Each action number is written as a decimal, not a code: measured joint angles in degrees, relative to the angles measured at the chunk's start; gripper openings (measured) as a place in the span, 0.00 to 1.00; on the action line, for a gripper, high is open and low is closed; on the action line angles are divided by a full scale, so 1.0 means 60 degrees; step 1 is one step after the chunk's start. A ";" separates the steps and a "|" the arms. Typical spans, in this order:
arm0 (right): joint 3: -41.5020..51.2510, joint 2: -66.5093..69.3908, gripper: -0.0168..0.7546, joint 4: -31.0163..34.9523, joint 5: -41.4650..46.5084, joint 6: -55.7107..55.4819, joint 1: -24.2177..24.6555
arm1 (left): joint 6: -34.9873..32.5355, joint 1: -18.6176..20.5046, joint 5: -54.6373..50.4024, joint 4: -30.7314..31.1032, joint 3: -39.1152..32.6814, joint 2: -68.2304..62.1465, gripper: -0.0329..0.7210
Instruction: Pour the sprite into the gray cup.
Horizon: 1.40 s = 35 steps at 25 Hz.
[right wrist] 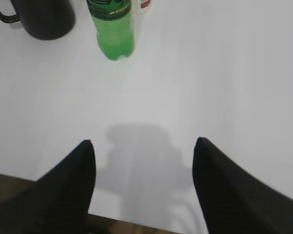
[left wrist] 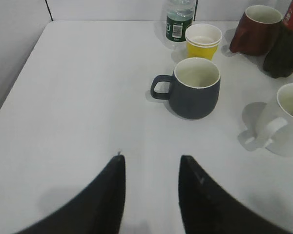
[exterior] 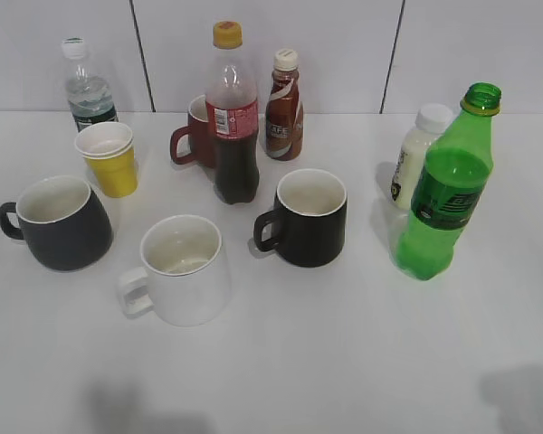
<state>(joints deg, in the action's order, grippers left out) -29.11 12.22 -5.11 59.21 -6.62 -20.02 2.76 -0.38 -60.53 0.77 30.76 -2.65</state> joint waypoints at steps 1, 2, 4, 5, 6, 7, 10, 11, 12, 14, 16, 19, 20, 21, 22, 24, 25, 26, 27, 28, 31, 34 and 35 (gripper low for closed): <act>0.0000 0.0000 0.63 0.0070 0.0008 0.0000 0.0000 | 0.0000 0.0000 0.0000 -0.0009 0.0000 0.0000 0.43; 0.0000 0.0000 0.62 0.0152 0.0008 -0.0009 0.0000 | -0.0009 0.0000 0.0000 -0.0011 0.0000 0.0000 0.43; 0.0000 0.0000 0.62 0.0232 0.0008 -0.0009 0.0000 | -0.0009 0.0000 0.0002 -0.0011 0.0000 0.0000 0.43; 0.0000 0.0000 0.62 0.0252 0.0008 -0.0009 0.0000 | -0.0009 0.0000 0.0012 -0.0011 0.0000 0.0000 0.43; 0.0000 0.0000 0.62 0.0255 0.0008 -0.0009 0.0000 | -0.0009 0.0000 0.0012 -0.0011 0.0000 0.0000 0.43; 0.0000 -0.0008 0.62 0.0265 0.0008 -0.0009 0.0010 | -0.0009 0.0000 0.0014 -0.0011 0.0000 0.0002 0.43; 0.0016 -0.0069 0.62 0.0264 0.0008 0.0047 0.0296 | -0.0009 0.0000 0.0023 -0.0011 0.0000 0.0242 0.41; 0.0019 -0.0127 0.62 0.0264 0.0008 0.0067 0.0476 | -0.0009 0.0000 0.0035 -0.0011 0.0000 0.0377 0.40; 0.0019 -0.0215 0.62 0.0264 0.0008 0.0085 0.0742 | -0.0009 0.0000 0.0021 -0.0015 0.0000 0.0468 0.39; 0.0027 -0.0492 0.62 0.0264 0.0008 0.0088 0.1301 | -0.0009 0.0000 0.0022 -0.0006 -0.0008 0.0496 0.37; 0.0027 -0.0946 0.62 0.0264 0.0008 0.0096 0.1805 | -0.0009 0.0000 0.0022 -0.0006 -0.0008 0.0496 0.36; 0.0027 -0.1815 0.62 0.0241 0.0018 0.0096 0.2266 | -0.0009 0.0000 0.0022 -0.0006 -0.0008 0.0496 0.36; 0.0027 -0.1984 0.62 0.0241 0.0022 0.0096 0.2291 | -0.0009 -0.0013 0.0022 0.0017 -0.0008 0.0496 0.36; 0.0027 -0.2089 0.62 0.0213 0.0020 0.0096 0.2303 | -0.0009 -0.0012 0.0034 0.0017 -0.0008 0.0496 0.36; 0.0027 -0.2110 0.62 0.0200 0.0020 0.0096 0.2303 | -0.0009 -0.0012 0.0034 0.0006 -0.0008 0.0496 0.36; 0.0027 -0.2123 0.62 0.0190 0.0027 0.0096 0.2303 | -0.0009 -0.0012 0.0025 0.0015 -0.0008 0.0496 0.36; 0.0027 -0.2123 0.62 0.0190 0.0027 0.0096 0.2303 | -0.0009 -0.0012 0.0025 0.0015 -0.0008 0.0496 0.36; 0.0027 -0.2123 0.62 0.0190 0.0027 0.0096 0.2303 | -0.0009 -0.0012 0.0025 0.0015 -0.0008 0.0496 0.36; 0.0027 -0.2123 0.62 0.0190 0.0027 0.0096 0.2303 | -0.0009 -0.0012 0.0025 0.0015 -0.0008 0.0496 0.36; 0.0027 -0.2123 0.62 0.0190 0.0027 0.0096 0.2303 | -0.0009 -0.0012 0.0025 0.0015 -0.0008 0.0496 0.36; 0.0027 -0.2123 0.62 0.0190 0.0027 0.0096 0.2303 | -0.0009 -0.0012 0.0025 0.0022 -0.0008 0.0496 0.36; 0.0027 -0.2123 0.62 0.0190 0.0027 0.0096 0.2303 | -0.0009 -0.0012 0.0025 0.0022 -0.0008 0.0496 0.36; 0.0027 -0.2123 0.62 0.0190 0.0027 0.0096 0.2303 | -0.0009 -0.0012 0.0025 0.0022 -0.0008 0.0496 0.36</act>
<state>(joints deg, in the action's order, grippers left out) -28.95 -0.52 -3.97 59.37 -6.04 -6.20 2.70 -0.45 -60.38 0.90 30.71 0.33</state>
